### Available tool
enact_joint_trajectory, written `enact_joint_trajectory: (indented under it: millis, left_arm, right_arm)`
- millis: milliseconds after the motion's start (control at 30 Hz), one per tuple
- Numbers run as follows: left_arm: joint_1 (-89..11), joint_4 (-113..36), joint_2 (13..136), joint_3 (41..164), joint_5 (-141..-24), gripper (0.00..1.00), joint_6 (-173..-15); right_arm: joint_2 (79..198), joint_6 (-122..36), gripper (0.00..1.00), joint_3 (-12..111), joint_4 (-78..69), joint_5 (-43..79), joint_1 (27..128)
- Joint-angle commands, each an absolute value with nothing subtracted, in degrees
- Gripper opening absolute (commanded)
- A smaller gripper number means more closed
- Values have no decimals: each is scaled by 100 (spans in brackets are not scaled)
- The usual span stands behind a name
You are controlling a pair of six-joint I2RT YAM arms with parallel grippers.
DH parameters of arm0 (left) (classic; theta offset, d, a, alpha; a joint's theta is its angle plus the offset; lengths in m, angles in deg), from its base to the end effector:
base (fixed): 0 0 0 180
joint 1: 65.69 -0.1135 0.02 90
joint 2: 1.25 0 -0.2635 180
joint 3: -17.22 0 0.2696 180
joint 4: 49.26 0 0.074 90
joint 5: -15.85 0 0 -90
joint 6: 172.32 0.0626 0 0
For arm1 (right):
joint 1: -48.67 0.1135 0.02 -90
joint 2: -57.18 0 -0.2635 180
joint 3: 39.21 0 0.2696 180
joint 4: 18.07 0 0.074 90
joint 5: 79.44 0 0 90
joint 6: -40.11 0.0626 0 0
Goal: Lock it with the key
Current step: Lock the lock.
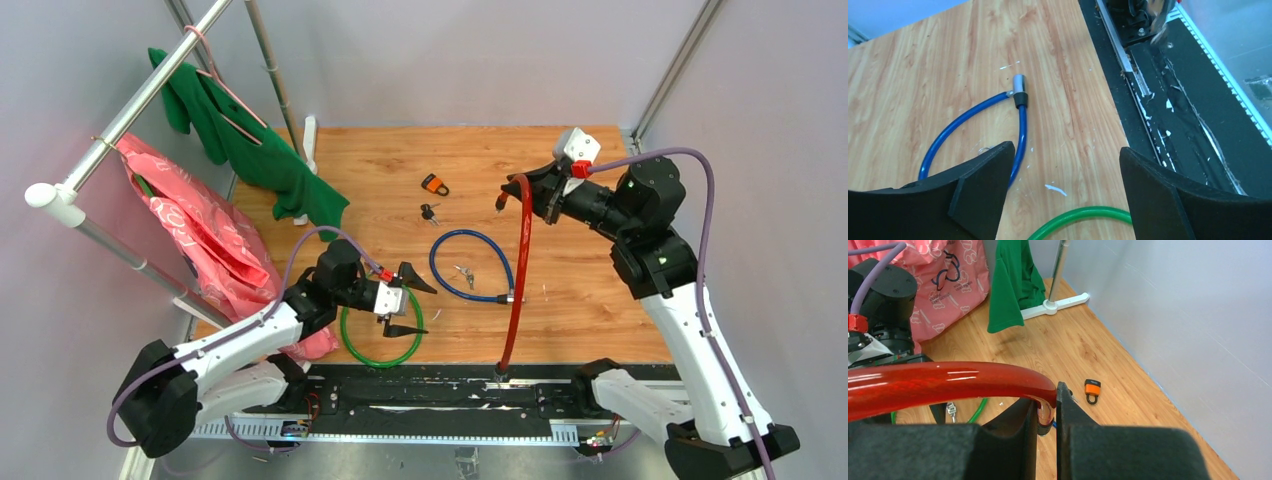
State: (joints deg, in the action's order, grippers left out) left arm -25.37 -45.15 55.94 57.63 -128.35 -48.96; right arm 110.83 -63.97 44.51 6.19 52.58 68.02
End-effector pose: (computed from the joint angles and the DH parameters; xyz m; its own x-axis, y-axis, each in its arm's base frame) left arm 0.1491 -0.1932 0.2177 0.2988 0.1683 -0.9394 0.9482 -0.1639 0.2722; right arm 0.1909 0.1114 0.4730 0.3054 -0.0843 -0.9485 -0.8250 0.4740 -0.3078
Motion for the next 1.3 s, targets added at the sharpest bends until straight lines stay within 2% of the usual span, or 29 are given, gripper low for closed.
enact_joint_trajectory:
  millis: [0,100,233,467,600,833,1033,1167,1267]
  left_arm:
    - [-2335,-5370,5760,5670,-12735,88,-5581]
    - [-2137,-5994,5762,5601,-12012,94,-6270]
    - [-2025,-6354,5824,5607,-11908,94,-6564]
    - [-1894,-6356,5993,5536,-11789,85,-6769]
    - [-1893,-6356,5933,5539,-11686,75,-6852]
    - [-1893,-6356,6039,5555,-12044,79,-7274]
    - [-1832,-6362,6000,5571,-11505,85,-7288]
    - [-1716,-6557,6085,5679,-11431,83,-7460]
    - [-1618,-6576,6192,5688,-11498,78,-7595]
  right_arm:
    - [11164,-6000,0,4682,321,4929,6862]
    - [11181,-5837,0,4581,18,4993,6865]
    - [11377,-5595,0,4463,-451,5262,6891]
    - [12055,-5235,0,4619,-1087,4937,7039]
    - [12287,-5354,0,4720,-1086,4935,7211]
    - [12495,-5393,0,4818,-1086,4675,7326]
    - [12571,-5471,0,4875,-1099,4767,7459]
    - [12662,-5508,0,4915,-1166,4665,7577]
    - [12758,-5557,0,5009,-1188,4568,7648]
